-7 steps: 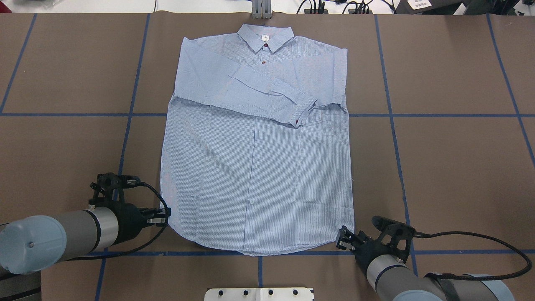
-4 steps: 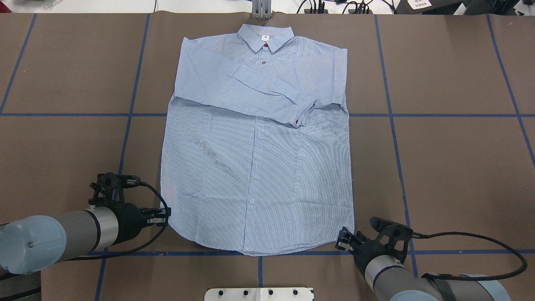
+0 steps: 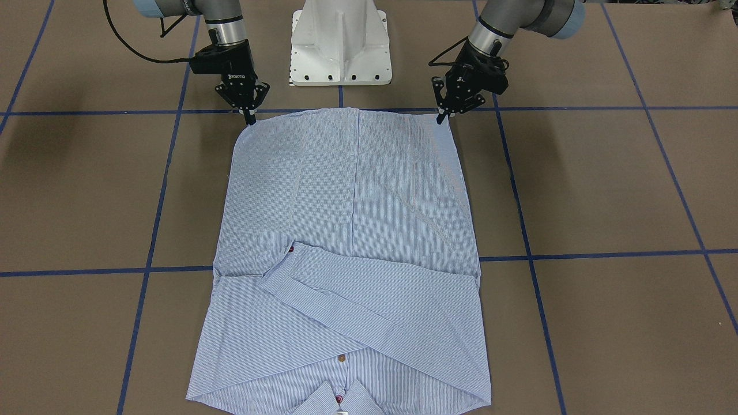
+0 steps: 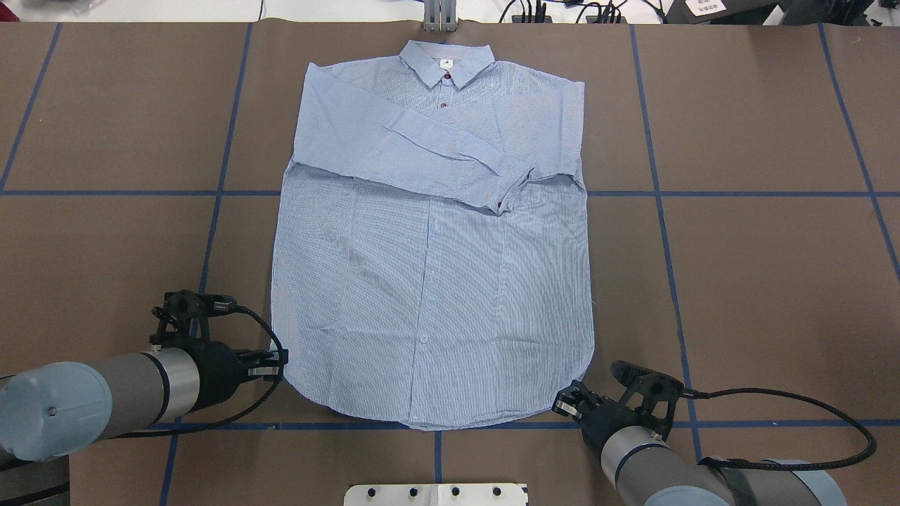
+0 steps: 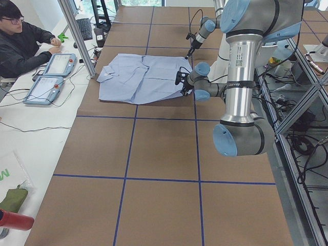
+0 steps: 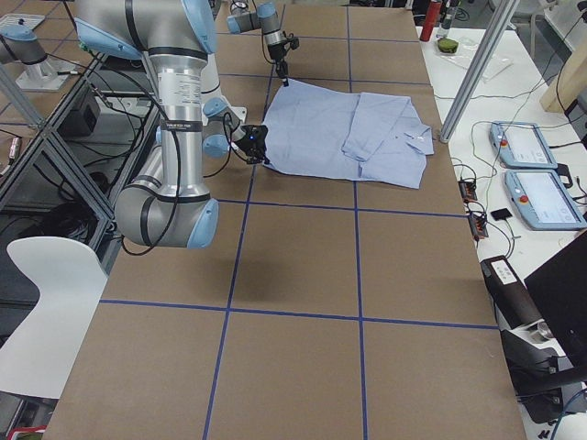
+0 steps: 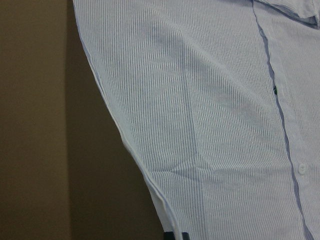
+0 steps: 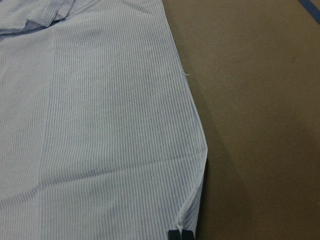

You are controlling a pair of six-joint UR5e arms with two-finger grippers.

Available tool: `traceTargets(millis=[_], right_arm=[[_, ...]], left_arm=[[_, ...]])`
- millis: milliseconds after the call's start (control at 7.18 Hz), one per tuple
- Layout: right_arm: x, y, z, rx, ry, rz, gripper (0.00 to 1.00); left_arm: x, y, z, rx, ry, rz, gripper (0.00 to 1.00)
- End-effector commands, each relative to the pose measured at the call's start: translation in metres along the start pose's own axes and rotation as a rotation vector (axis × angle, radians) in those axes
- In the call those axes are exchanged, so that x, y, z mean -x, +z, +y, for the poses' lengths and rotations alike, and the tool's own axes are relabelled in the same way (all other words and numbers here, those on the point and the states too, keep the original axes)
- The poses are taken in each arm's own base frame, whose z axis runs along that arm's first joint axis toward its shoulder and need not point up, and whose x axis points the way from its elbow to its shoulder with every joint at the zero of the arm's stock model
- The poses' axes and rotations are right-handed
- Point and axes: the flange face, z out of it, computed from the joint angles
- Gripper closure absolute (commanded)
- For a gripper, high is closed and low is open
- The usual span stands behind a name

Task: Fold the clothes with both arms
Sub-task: 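Grasp the near hem corners with the left and right grippers, then lift the hem with both grippers and fold it toward the collar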

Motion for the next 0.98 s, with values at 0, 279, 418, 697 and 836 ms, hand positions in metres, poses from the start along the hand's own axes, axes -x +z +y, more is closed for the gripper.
traceTargets(millis=[0,279,418,697,836], right_arm=[[0.013,-0.028,-0.024,-0.005,0.036,-0.050,1.00],[0.022,-0.110,-0.072,0.008,0.031,-0.027,1.00],[0.026,-0.167,-0.096,0.081,0.025,0.011,1.00],[0.029,-0.227,-0.137,0.143,0.062,0.015,1.00],[0.035,-0.230,-0.155,0.140,0.101,0.003,1.00]], left_arm=[[-0.005,-0.008,-0.002,0.003,0.002,0.019,1.00],[-0.027,-0.063,-0.008,0.048,0.003,0.112,1.00],[-0.024,-0.119,-0.015,0.085,-0.003,0.160,1.00],[-0.026,-0.229,-0.039,0.156,0.011,0.189,1.00],[-0.026,-0.232,-0.059,0.139,0.054,0.156,1.00]])
